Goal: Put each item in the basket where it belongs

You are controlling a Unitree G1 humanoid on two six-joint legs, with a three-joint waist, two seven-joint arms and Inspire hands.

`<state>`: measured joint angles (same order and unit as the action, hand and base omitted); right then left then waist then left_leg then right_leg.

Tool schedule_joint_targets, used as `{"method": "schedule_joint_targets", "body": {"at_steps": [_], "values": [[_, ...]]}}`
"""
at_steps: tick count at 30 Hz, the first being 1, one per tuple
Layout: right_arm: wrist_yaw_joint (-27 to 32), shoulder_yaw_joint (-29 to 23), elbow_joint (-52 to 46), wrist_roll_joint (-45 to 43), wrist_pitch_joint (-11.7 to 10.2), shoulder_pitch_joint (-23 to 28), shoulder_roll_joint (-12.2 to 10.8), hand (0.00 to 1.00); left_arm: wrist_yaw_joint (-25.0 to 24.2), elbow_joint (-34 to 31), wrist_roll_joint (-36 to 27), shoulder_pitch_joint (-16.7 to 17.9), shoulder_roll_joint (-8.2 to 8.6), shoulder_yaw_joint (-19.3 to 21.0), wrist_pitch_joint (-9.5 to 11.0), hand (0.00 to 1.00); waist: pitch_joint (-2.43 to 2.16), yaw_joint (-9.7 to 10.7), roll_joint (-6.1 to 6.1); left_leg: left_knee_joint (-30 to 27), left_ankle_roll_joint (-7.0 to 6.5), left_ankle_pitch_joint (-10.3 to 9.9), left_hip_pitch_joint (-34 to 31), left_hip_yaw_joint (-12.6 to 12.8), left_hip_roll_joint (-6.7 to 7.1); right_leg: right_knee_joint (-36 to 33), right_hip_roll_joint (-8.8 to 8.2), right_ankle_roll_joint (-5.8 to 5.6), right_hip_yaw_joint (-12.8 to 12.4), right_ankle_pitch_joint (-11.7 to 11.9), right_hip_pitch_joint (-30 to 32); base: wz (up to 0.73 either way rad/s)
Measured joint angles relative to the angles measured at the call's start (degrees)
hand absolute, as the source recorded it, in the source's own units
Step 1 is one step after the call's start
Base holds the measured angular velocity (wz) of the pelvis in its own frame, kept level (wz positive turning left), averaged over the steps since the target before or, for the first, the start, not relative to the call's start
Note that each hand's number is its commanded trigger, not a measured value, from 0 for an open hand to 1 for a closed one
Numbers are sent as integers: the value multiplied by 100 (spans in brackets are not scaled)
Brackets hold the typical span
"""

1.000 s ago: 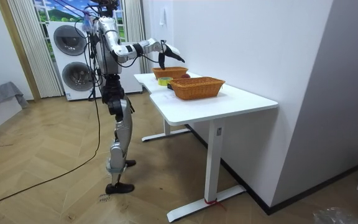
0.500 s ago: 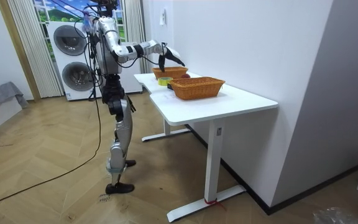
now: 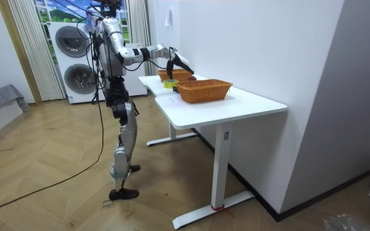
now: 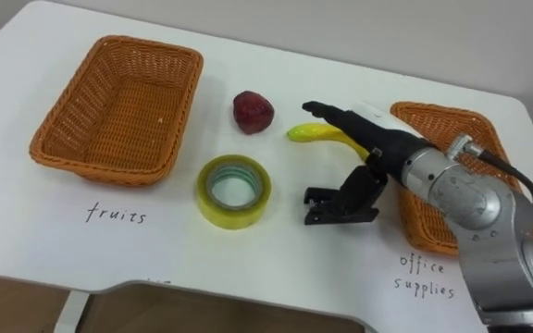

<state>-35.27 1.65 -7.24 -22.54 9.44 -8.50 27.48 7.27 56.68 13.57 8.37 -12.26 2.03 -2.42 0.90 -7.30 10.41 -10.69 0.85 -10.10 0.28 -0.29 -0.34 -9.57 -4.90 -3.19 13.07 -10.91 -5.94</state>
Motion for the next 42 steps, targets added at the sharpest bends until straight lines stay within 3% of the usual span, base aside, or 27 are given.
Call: {"method": "schedule_joint_targets", "body": {"at_steps": [9,26,36,42], "values": [[-1,0,281,-284,100,-33,0,0,-6,-203,6,20,6,2,-20,0,35,-104,96,-5,0,0,-18,-9,-3,0,-1,0,66,0,7,0],[-119,0,518,-511,193,-148,-15,0,-4,-282,48,15,7,-2,-20,0,38,-112,95,-5,0,0,-68,-12,-5,4,-1,0,112,0,47,0],[-304,167,526,-538,199,-146,-59,0,0,-280,65,9,13,4,-24,0,78,-129,35,-12,0,0,-109,-8,-5,2,-1,0,114,0,93,0],[-294,231,728,-749,264,-144,-308,0,3,-288,79,-15,16,-3,-25,0,72,-162,30,-10,0,0,-101,5,-6,1,-4,1,108,1,95,0]]}}
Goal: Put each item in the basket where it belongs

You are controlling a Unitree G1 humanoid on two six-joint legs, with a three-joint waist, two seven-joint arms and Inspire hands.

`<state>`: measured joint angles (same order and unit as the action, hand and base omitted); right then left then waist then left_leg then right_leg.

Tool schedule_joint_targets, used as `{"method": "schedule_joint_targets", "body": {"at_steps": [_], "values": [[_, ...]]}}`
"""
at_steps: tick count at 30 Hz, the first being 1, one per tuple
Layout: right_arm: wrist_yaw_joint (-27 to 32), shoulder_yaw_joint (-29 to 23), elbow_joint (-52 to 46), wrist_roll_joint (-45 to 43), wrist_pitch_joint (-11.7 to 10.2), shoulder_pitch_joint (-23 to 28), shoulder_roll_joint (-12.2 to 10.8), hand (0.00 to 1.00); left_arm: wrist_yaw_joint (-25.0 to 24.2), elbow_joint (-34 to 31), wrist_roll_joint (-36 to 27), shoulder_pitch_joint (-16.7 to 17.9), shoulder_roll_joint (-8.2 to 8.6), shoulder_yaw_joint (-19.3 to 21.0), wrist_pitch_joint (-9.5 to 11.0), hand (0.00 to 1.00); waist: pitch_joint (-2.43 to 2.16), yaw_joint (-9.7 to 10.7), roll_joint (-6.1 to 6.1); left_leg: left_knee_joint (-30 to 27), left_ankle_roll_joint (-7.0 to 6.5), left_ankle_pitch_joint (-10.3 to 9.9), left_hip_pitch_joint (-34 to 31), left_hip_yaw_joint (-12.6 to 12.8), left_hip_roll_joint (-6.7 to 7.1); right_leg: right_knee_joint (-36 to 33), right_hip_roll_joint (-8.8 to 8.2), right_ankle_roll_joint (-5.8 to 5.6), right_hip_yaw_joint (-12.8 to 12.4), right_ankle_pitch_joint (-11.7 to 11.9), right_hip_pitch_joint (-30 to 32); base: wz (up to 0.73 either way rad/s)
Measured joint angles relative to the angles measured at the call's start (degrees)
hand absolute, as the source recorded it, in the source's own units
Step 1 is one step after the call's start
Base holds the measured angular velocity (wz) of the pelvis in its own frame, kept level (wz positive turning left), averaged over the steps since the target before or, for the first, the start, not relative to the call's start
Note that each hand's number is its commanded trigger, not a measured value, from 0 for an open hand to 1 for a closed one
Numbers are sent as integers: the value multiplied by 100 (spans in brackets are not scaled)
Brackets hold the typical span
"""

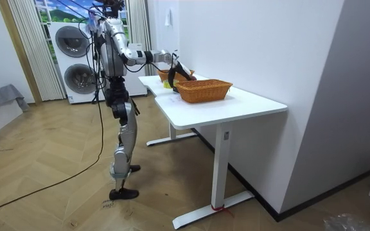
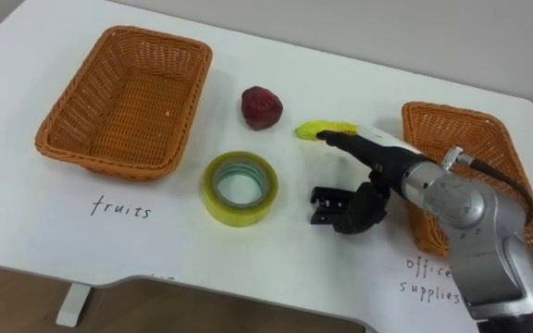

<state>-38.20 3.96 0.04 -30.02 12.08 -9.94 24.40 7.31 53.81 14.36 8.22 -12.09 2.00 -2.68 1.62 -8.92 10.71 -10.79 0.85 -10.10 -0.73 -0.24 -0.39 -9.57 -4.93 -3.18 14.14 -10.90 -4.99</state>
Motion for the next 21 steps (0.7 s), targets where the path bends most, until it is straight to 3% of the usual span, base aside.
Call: {"method": "schedule_joint_targets", "body": {"at_steps": [5,7,13,21], "values": [[7,156,45,-74,1,0,-132,0,0,-39,-1,-5,3,-2,8,0,-10,-63,-5,-1,0,0,0,0,0,0,0,0,-1,0,-1,0],[7,158,45,-200,0,0,-238,0,0,-43,-1,-1,3,-2,9,0,-28,-84,-13,-3,0,0,0,-1,0,0,0,1,-1,0,-5,0],[10,172,43,-207,1,0,-253,0,-1,-47,-5,8,14,0,9,0,-84,-105,-42,-6,0,1,25,-1,0,1,-2,1,1,0,-25,0],[22,180,43,-228,3,-1,-253,0,-1,-48,-7,3,46,0,9,0,-85,-107,-43,-48,0,1,34,-8,2,1,-2,1,9,1,-63,0]]}}
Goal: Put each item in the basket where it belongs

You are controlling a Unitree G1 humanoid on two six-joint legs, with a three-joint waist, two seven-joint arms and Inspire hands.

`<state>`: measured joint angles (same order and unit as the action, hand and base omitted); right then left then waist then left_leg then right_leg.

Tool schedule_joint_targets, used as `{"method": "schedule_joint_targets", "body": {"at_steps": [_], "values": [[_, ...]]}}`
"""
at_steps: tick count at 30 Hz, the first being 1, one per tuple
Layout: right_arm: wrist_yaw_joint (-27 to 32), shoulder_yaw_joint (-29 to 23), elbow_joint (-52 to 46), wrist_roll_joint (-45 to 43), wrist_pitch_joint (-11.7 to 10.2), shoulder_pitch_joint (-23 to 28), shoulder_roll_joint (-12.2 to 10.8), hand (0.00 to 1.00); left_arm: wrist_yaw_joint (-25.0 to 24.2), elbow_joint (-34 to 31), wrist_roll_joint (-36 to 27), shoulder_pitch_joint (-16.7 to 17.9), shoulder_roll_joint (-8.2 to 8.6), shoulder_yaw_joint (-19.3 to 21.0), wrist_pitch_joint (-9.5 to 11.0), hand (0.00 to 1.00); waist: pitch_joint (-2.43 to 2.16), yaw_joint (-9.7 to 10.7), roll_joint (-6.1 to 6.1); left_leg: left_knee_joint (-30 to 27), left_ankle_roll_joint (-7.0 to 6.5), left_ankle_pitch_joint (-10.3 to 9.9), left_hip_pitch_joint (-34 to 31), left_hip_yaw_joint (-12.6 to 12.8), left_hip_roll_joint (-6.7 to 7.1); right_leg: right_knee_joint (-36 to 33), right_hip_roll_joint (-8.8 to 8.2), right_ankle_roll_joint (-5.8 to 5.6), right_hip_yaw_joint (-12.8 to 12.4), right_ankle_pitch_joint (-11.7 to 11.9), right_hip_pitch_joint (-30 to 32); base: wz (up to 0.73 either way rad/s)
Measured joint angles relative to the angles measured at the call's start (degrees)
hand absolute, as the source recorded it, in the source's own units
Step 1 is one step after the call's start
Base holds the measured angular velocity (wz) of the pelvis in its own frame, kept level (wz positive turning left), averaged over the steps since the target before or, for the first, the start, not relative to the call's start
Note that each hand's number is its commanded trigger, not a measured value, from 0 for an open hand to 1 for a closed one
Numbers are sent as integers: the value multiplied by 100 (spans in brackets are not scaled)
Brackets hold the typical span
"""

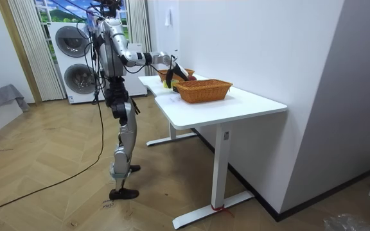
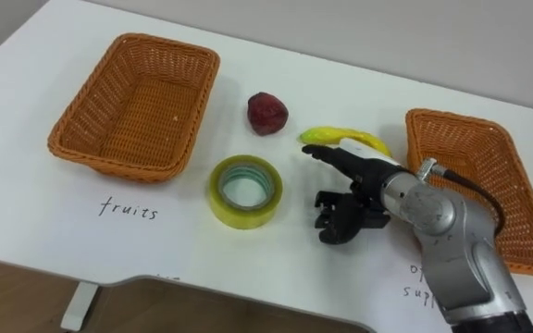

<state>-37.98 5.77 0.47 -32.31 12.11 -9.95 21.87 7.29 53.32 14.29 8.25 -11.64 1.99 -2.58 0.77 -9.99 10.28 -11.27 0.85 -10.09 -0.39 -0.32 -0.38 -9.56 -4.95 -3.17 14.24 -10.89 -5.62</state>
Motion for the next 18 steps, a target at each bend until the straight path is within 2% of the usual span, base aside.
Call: {"method": "schedule_joint_targets", "body": {"at_steps": [4,10,18], "values": [[1,50,24,-212,0,0,0,0,-10,17,0,0,0,-13,-1,0,7,7,-3,-12,0,0,-10,-8,2,-1,0,0,12,0,-5,0],[102,207,164,-431,41,1,3,0,-25,16,-3,-33,-4,-53,-5,0,50,10,57,-25,0,2,-108,-9,2,-11,0,6,24,4,81,0],[236,210,264,-426,42,0,4,0,-25,1,-5,-65,-1,-72,-5,0,49,19,81,-5,0,2,-108,-6,3,-10,-3,6,12,4,96,0]]}}
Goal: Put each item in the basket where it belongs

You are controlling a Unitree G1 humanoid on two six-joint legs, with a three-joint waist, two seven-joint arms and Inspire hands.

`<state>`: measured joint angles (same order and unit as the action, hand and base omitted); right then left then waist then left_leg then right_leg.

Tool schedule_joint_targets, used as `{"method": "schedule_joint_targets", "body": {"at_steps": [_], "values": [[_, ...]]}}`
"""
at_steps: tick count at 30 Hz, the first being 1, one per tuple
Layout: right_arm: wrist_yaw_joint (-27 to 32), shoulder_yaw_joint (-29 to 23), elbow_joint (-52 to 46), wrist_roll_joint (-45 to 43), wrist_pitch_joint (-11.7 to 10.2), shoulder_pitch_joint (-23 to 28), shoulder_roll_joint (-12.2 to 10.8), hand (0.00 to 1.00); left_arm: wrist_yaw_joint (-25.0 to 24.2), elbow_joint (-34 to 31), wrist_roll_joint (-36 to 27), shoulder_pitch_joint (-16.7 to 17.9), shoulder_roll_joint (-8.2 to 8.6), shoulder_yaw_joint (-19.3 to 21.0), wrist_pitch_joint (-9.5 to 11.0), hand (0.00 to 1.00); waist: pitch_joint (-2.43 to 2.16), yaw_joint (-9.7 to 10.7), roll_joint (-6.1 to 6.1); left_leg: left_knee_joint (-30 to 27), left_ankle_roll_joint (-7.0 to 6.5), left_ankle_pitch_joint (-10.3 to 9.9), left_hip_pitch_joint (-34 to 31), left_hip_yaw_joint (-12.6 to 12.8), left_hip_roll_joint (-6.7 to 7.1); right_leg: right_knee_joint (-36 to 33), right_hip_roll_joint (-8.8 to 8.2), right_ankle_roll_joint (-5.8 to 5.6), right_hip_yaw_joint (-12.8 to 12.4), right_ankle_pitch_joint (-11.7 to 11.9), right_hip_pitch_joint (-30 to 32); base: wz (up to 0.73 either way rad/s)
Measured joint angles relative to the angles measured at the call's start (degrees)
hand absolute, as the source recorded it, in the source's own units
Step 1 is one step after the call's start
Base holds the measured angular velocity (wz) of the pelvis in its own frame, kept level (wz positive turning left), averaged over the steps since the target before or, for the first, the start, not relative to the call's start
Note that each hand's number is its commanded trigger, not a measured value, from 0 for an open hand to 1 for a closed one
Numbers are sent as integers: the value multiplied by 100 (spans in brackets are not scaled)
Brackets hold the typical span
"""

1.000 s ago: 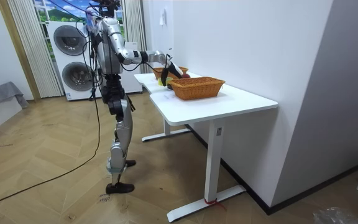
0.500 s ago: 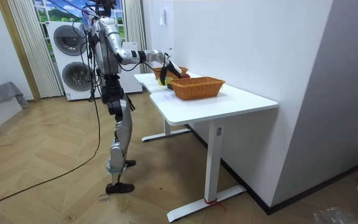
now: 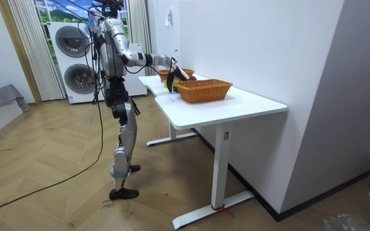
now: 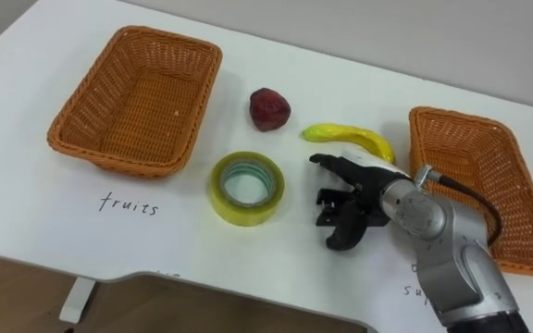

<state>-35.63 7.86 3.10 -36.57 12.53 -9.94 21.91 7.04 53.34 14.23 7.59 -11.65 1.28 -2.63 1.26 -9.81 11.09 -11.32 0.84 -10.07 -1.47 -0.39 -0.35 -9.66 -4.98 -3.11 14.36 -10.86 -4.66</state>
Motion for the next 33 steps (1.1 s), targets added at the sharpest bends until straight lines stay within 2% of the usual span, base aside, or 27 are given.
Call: {"method": "schedule_joint_targets", "body": {"at_steps": [14,20,25,33], "values": [[17,-9,-64,-62,-1,-1,2,0,-16,-10,4,-7,-5,-22,1,0,-9,6,11,-17,0,1,34,-2,1,6,2,0,-25,0,-46,0],[-8,-9,-63,-246,4,0,2,0,-19,-12,4,-5,22,-25,-2,0,-3,-11,-35,-32,-1,2,21,3,-1,5,3,14,-20,9,-36,0],[-10,-4,-64,-493,6,0,2,0,-11,-13,16,-7,36,-23,-5,0,-18,-16,-70,-24,-1,4,19,-2,-2,5,4,14,-16,9,-28,0],[-251,-4,-188,-716,6,0,6,0,-1,-12,164,-17,35,-11,-12,0,-34,-13,-47,-24,-1,4,17,-9,-1,7,5,14,-27,9,-23,0]]}}
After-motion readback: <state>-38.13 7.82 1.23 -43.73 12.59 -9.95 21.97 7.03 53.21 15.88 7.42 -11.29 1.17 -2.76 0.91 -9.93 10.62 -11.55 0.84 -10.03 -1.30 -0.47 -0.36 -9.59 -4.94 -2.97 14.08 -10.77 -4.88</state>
